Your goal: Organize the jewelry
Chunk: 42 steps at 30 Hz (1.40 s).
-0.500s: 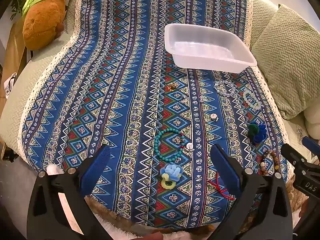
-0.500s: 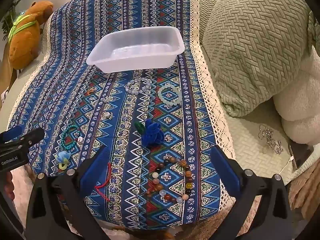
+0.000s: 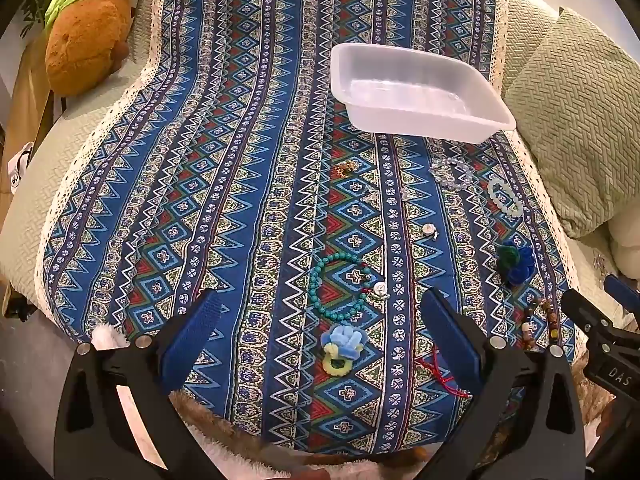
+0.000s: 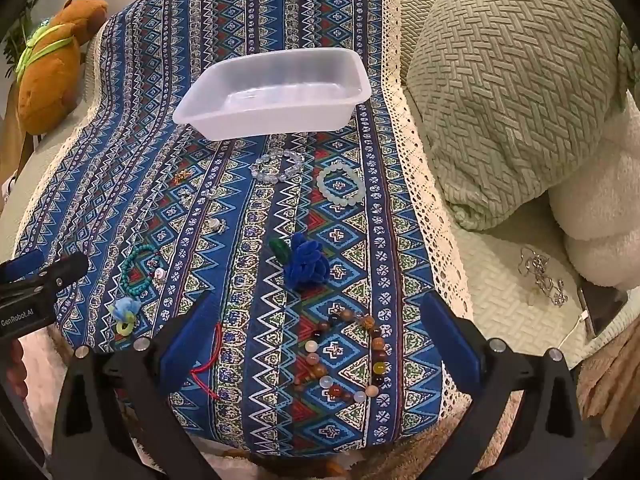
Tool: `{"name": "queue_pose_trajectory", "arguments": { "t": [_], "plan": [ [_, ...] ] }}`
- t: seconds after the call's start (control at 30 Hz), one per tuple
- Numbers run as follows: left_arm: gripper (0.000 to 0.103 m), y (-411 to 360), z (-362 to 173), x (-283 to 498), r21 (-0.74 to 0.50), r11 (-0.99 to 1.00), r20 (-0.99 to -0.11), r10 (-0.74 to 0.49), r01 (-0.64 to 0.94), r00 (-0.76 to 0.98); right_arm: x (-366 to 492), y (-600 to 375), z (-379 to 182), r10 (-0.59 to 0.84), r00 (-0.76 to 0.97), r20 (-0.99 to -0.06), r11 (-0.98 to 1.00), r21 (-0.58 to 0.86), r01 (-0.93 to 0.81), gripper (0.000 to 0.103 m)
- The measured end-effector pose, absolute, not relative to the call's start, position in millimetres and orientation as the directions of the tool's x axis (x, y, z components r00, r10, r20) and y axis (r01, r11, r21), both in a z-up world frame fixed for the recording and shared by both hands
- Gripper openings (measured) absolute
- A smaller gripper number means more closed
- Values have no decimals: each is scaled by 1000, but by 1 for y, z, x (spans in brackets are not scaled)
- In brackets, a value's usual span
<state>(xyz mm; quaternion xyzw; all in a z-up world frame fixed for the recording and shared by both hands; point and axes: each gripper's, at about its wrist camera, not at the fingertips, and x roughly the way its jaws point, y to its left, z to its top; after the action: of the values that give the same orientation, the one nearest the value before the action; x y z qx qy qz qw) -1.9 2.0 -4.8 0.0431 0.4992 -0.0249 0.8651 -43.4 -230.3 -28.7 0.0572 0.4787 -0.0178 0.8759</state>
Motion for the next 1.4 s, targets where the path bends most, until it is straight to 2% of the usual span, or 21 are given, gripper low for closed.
{"name": "queue_pose_trajectory", "arguments": {
  "t": [1.4],
  "plan": [
    [98,3,-3,1,45,996,-872,0,82,489,-42,-228,-26,25,553,-833,992,88,89,100]
  ]
}}
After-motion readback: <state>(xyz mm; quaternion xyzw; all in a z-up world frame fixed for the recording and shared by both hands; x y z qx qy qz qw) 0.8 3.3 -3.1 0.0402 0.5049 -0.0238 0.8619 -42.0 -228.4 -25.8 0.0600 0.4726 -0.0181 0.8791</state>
